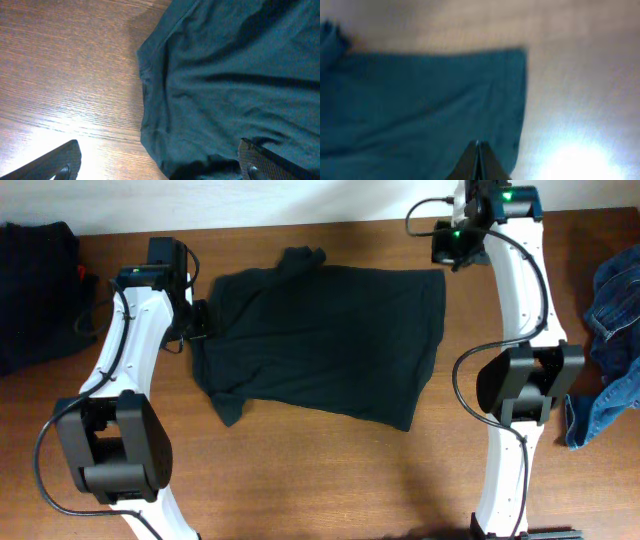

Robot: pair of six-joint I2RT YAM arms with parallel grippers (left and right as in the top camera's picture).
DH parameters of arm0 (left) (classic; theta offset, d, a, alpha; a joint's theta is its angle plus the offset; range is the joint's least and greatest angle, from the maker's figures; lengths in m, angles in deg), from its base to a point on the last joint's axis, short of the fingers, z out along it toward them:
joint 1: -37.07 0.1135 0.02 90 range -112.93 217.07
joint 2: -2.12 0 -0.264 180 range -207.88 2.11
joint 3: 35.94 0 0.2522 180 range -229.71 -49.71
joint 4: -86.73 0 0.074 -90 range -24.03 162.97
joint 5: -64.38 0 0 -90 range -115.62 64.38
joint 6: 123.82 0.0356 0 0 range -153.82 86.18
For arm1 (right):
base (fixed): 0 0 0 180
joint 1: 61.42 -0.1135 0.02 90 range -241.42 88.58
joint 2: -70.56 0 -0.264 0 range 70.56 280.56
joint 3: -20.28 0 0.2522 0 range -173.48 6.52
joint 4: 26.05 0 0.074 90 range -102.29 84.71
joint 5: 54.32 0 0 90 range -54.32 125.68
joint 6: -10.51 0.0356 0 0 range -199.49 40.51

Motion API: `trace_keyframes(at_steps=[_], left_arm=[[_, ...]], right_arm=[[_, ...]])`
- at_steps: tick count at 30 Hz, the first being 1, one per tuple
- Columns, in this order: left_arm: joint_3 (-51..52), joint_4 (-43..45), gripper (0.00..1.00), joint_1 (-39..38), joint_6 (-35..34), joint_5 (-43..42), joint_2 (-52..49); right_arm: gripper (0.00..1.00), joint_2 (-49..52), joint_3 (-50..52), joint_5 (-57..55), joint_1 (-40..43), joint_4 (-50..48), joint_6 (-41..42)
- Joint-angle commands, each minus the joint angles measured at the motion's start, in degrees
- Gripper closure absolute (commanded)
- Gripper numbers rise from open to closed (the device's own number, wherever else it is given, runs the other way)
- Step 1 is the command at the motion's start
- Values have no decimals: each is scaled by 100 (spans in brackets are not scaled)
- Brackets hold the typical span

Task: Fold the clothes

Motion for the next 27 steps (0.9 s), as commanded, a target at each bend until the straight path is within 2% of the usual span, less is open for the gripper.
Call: trace_keyframes(at_steps=[1, 14, 20, 27], left_arm=[[31, -4, 1, 13, 31, 66, 111], [31, -4, 1, 13, 31, 66, 111], [31, -4, 1, 13, 31, 66, 111], [31, -4, 1, 13, 31, 66, 111]], right_arm=[[96, -48, -83, 612, -70, 588, 74], [96, -48, -48, 608, -529, 1893, 444], [96, -199, 48, 654, -752, 1891, 461], [96, -1193, 1644, -9, -1244, 1891, 584]])
